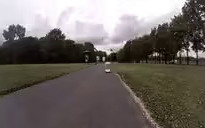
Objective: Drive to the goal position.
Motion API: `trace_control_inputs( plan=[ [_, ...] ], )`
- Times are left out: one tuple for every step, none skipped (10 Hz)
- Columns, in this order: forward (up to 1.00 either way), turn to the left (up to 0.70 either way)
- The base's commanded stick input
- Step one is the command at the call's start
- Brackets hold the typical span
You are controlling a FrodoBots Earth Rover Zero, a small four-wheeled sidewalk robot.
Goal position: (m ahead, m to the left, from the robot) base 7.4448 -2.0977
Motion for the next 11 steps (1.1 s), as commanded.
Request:
trace_control_inputs(
  plan=[
    [0.70, 0.00],
    [0.70, 0.00],
    [0.70, 0.00],
    [0.70, 0.00],
    [0.70, 0.00],
    [0.70, 0.00],
    [0.70, 0.00],
    [0.70, 0.00],
    [0.70, 0.00],
    [0.70, 0.00],
    [0.70, 0.00]
  ],
)
